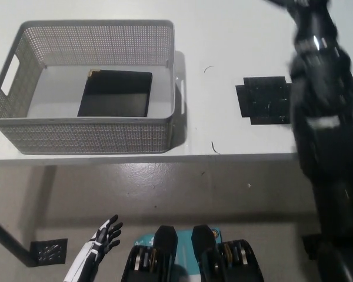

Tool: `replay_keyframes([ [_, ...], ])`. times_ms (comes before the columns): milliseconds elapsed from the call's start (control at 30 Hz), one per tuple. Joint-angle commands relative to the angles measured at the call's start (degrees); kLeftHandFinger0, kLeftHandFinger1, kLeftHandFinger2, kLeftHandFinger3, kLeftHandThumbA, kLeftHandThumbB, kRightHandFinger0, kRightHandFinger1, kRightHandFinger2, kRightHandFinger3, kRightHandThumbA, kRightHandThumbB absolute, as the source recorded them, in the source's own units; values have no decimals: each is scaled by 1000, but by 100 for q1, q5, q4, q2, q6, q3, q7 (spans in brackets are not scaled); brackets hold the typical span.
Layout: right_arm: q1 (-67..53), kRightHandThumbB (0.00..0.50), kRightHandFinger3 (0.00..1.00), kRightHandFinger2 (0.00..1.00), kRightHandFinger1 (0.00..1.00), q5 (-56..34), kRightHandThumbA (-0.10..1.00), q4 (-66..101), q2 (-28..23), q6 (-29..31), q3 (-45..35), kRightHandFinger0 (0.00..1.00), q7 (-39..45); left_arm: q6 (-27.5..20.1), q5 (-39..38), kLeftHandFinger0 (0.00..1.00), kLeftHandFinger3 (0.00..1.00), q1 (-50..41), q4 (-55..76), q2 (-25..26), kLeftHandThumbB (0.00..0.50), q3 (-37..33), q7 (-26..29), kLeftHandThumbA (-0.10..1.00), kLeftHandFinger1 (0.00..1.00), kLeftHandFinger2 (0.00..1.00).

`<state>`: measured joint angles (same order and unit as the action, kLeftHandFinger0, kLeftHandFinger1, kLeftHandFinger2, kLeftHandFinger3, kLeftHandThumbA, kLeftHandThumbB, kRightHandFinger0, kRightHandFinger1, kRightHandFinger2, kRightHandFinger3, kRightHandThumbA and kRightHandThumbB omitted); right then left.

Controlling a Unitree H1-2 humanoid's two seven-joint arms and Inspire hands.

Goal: A notebook is kept standing on the table on the right hand side and a container is kept on the left hand side and the robot uses its right hand to grab the notebook and places it in the container

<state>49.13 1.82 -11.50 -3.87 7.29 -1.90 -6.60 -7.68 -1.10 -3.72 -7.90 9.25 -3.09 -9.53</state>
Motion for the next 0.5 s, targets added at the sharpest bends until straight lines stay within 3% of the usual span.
replay_keyframes([
  [0, -3115, 464, 1000, 1000, 1000, -310, 1000, 5341, -815, 7, -181, 1000, 634, -24, 58, 1000, 1000, 146, 322, 235, 182, -13, -152, 1000, 1000, 1000],
  [167, -4422, 455, 1000, 1000, 1000, 9, 1000, 4693, -480, 680, 228, 1000, 541, -101, 158, 1000, 1000, 126, 292, 227, 187, -52, -122, 1000, 1000, 1000],
  [233, -4918, 426, 1000, 1000, 1000, 132, 1000, 3662, -471, 1325, 453, 1000, 574, -117, 167, 1000, 1000, 115, 284, 227, 190, -63, -128, 1000, 1000, 1000],
  [333, -5143, 391, 1000, 1000, 1000, 480, 1000, 2458, -379, 1755, 548, 1000, 409, -84, 166, 1000, 1000, 104, 303, 205, 211, -52, -98, 1000, 1000, 1000],
  [467, -5109, 396, 1000, 1000, 1000, 234, 1000, 1157, -293, 1811, 648, 1000, 459, -40, 99, 1000, 1000, 87, 335, 196, 224, -45, -117, 1000, 1000, 1000],
])
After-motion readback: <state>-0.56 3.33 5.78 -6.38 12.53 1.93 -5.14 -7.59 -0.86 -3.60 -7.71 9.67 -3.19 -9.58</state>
